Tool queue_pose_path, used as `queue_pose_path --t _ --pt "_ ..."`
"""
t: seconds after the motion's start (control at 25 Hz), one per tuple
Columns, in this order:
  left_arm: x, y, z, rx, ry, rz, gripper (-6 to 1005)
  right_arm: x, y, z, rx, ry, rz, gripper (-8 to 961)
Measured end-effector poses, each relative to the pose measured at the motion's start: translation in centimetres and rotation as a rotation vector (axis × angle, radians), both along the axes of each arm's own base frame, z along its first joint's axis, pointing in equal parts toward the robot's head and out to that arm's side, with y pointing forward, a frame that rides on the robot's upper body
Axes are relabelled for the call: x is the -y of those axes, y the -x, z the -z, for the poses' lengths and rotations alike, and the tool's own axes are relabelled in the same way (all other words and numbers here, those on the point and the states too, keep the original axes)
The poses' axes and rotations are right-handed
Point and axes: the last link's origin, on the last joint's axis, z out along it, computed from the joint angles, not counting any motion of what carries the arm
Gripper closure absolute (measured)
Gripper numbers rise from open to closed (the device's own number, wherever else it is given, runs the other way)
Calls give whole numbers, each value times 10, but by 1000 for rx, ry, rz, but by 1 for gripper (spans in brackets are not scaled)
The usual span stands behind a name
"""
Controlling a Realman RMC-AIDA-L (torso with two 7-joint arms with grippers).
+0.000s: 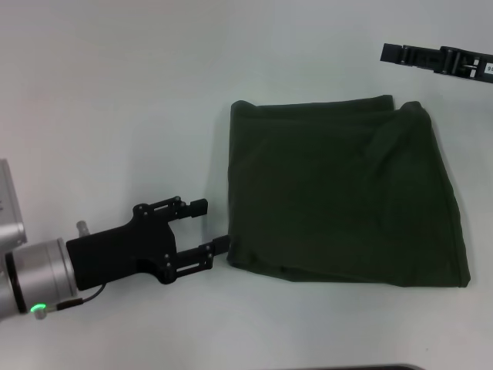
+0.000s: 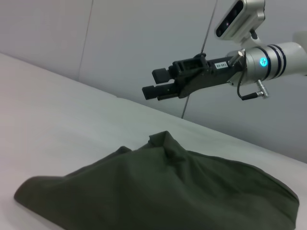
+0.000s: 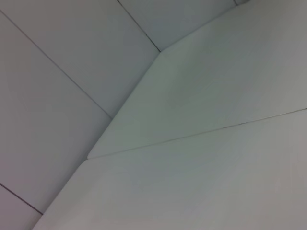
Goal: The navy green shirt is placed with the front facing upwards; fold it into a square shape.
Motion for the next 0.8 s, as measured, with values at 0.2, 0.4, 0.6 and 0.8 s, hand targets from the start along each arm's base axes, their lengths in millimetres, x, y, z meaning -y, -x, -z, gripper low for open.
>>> queue_pose_path --t 0.2,0.4,0.6,0.8 --pt "7 3 1 -1 5 -4 304 0 2 4 -3 8 -3 349" --pt "13 4 6 4 16 2 304 0 5 10 -8 13 -6 349" --pt "18 3 11 5 31 14 307 0 5 12 -12 17 -3 349" --pt "20 2 16 -1 30 25 307 0 6 13 -16 21 -4 349"
